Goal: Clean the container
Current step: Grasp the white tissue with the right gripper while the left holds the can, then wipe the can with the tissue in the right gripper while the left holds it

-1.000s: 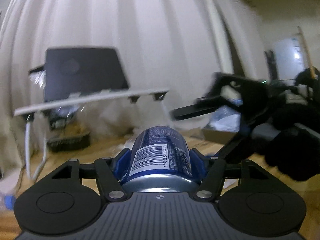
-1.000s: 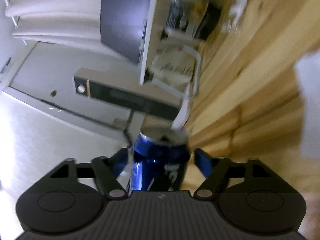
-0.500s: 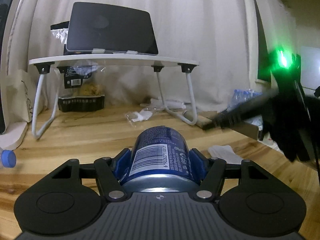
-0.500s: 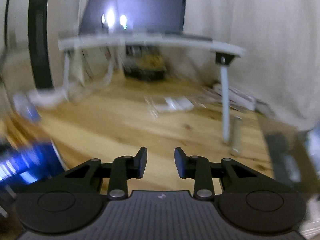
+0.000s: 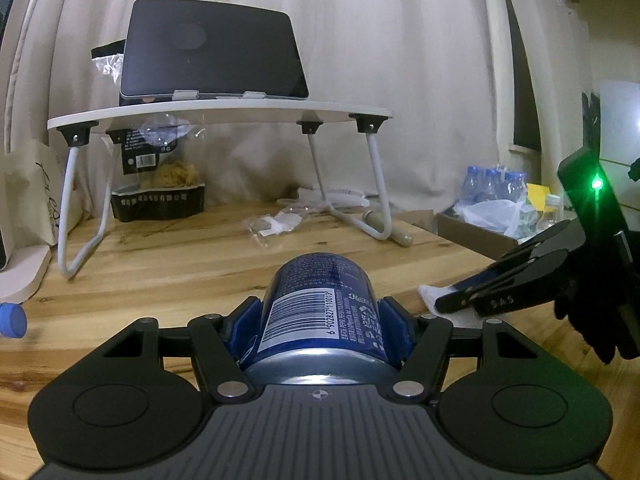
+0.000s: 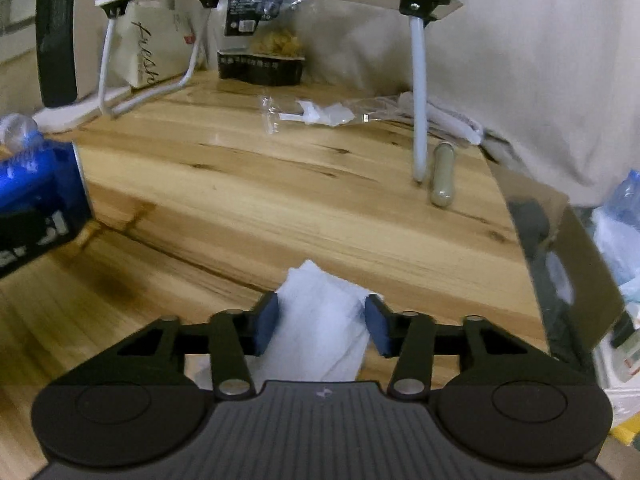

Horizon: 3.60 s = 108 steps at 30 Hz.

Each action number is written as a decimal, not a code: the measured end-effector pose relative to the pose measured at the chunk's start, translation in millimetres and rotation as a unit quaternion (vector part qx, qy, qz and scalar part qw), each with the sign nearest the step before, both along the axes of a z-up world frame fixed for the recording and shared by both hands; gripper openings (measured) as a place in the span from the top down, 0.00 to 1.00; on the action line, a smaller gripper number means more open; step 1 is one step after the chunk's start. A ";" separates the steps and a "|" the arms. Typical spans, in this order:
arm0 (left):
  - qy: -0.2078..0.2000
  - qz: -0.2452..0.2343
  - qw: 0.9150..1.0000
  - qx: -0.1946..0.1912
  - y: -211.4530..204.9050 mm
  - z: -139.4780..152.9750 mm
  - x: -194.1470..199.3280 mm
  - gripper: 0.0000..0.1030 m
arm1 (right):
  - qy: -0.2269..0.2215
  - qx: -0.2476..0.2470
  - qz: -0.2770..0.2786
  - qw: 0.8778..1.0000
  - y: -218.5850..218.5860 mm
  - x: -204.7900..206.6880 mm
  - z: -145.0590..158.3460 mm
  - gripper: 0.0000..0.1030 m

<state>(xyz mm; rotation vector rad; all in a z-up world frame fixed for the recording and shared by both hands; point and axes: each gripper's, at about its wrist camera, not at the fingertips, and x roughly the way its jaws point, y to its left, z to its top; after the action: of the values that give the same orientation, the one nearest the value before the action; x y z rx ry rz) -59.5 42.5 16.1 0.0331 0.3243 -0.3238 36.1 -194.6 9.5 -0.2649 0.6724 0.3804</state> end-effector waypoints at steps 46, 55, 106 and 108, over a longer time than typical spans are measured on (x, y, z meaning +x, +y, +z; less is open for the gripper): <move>-0.019 -0.002 1.000 0.012 -4.5 2.2 -5.7 0.36 | -0.010 0.173 0.275 0.946 98.0 -47.9 70.2 0.89; -0.019 -0.002 1.000 0.009 -3.3 2.2 -5.5 0.36 | -0.048 0.155 0.207 0.965 86.3 -19.4 67.2 0.87; -0.023 -0.004 1.000 0.006 -5.3 3.1 -6.6 0.36 | -0.027 0.174 0.236 0.955 87.6 -22.4 70.4 0.86; -0.020 -0.004 1.000 0.005 -5.1 2.9 -6.2 0.36 | -0.015 0.173 0.265 0.948 99.6 -29.3 68.6 0.86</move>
<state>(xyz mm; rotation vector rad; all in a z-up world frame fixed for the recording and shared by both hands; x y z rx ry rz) -65.7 37.4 18.9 0.0514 0.2855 -0.3296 6.7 -95.0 78.1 -0.1106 0.4839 0.9976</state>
